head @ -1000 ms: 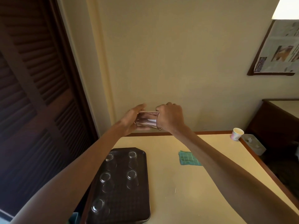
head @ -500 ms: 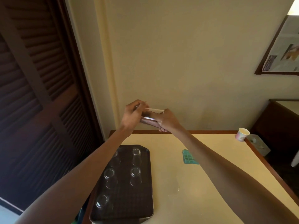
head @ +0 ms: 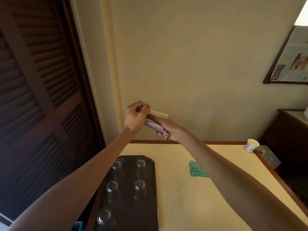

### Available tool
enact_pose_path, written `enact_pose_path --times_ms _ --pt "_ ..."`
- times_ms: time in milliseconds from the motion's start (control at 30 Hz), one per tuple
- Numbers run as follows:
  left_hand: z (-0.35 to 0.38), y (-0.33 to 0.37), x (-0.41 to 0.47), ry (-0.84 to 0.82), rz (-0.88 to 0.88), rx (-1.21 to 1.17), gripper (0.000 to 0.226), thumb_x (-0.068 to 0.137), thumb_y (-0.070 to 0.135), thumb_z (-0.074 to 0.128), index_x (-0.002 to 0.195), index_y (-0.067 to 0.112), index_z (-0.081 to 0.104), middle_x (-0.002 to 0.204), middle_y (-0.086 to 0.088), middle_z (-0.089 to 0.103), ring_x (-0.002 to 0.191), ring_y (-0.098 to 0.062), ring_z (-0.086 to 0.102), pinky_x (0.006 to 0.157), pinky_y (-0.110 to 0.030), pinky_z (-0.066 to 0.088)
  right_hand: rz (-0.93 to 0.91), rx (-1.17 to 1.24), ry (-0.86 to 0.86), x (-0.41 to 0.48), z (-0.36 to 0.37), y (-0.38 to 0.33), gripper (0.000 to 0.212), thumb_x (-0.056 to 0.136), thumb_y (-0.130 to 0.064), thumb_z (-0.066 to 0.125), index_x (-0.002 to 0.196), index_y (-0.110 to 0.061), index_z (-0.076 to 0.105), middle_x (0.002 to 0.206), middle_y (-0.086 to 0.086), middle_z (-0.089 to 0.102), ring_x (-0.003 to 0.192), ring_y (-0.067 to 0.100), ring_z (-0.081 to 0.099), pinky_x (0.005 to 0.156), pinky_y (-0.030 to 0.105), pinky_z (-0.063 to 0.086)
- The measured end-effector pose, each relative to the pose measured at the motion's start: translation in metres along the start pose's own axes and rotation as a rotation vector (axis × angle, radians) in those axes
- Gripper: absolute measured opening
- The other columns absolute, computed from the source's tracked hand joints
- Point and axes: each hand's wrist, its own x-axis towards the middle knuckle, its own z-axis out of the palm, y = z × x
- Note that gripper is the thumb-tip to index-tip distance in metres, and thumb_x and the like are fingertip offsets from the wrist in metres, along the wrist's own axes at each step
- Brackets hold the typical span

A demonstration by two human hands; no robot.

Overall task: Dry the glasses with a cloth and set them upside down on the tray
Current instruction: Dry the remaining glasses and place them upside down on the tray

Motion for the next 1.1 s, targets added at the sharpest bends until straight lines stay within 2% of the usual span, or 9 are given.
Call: enact_pose_path --times_ms 167,333,467,567,700,833,933,1033,1100 --pt "-0.008 0.004 0.013 -0.188 -0.372 -0.298 0.028 0.097 0.034 0.062 0.092 0.009 0.072 0.083 -0.009 0.071 0.082 -0.024 0.067 0.076 -0.039 0.054 -0.256 -0.762 0.492 -0.001 -0.008 -0.017 0.016 0.081 -0.004 0.066 0.094 0.005 0.070 0.077 0.013 0.067 0.072 0.033 0.068 0.065 0.035 0.054" --pt "-0.007 0.008 0.023 -0.185 -0.548 -0.288 0.026 0.098 0.032 0.064 0.092 0.008 0.070 0.089 -0.013 0.073 0.085 -0.029 0.071 0.075 -0.038 0.060 -0.496 -1.207 0.662 -0.018 -0.004 -0.037 0.016 0.071 -0.008 0.061 0.083 -0.012 0.070 0.074 0.006 0.058 0.076 0.032 0.062 0.060 0.031 0.039" --pt "-0.006 0.011 0.025 0.010 -0.345 -0.179 0.028 0.095 0.026 0.066 0.075 0.005 0.068 0.076 -0.008 0.064 0.077 -0.023 0.063 0.074 -0.038 0.057 -0.164 -0.480 0.364 -0.004 0.002 -0.028 0.018 0.090 -0.016 0.065 0.095 0.001 0.065 0.071 0.010 0.066 0.061 0.025 0.063 0.054 0.032 0.048" --pt "-0.005 0.014 0.016 0.055 -0.185 -0.108 0.027 0.096 0.024 0.067 0.081 0.002 0.071 0.073 -0.006 0.066 0.070 -0.014 0.061 0.066 -0.028 0.050 0.052 0.056 0.055 -0.001 0.007 -0.018 0.044 0.099 -0.041 0.055 0.075 -0.006 0.063 0.048 0.002 0.055 0.034 0.010 0.043 0.036 0.019 0.027" --pt "-0.013 0.007 0.010 -0.177 -0.427 -0.357 0.024 0.097 0.033 0.066 0.087 0.012 0.074 0.085 -0.011 0.071 0.082 -0.025 0.067 0.072 -0.036 0.054 -0.269 -0.740 0.458 -0.013 -0.002 -0.018 0.020 0.086 -0.007 0.061 0.067 -0.004 0.059 0.054 0.003 0.055 0.051 0.022 0.054 0.052 0.026 0.038" --pt "-0.009 0.000 0.002 -0.163 -0.471 -0.329 0.022 0.096 0.029 0.067 0.084 0.011 0.069 0.083 -0.012 0.067 0.084 -0.029 0.065 0.075 -0.038 0.055 -0.607 -1.230 0.620 -0.030 -0.004 -0.022 0.010 0.069 -0.019 0.050 0.068 -0.016 0.059 0.064 0.004 0.051 0.065 0.031 0.055 0.056 0.030 0.031" --pt "-0.007 0.002 0.000 -0.041 -0.293 -0.217 0.031 0.094 0.030 0.068 0.068 0.011 0.065 0.070 -0.005 0.061 0.075 -0.025 0.059 0.072 -0.039 0.051 -0.508 -0.911 0.596 -0.018 -0.004 -0.009 0.019 0.082 -0.029 0.058 0.069 -0.016 0.060 0.059 0.000 0.053 0.057 0.025 0.052 0.052 0.027 0.034" --pt "-0.008 0.008 -0.006 0.013 -0.096 -0.110 0.026 0.094 0.024 0.067 0.074 0.008 0.070 0.073 -0.008 0.067 0.072 -0.016 0.063 0.069 -0.032 0.053 -0.073 -0.092 0.104 -0.014 0.004 -0.001 0.049 0.089 -0.057 0.064 0.076 -0.010 0.065 0.058 0.003 0.060 0.040 0.013 0.047 0.039 0.021 0.032" --pt "-0.009 0.011 -0.011 -0.010 -0.054 -0.106 0.021 0.097 0.018 0.066 0.077 0.012 0.071 0.077 -0.009 0.069 0.071 -0.012 0.065 0.067 -0.028 0.055 0.044 0.085 -0.022 -0.014 0.010 0.003 0.050 0.091 -0.060 0.059 0.079 -0.011 0.065 0.057 0.002 0.061 0.036 0.009 0.043 0.036 0.018 0.029"
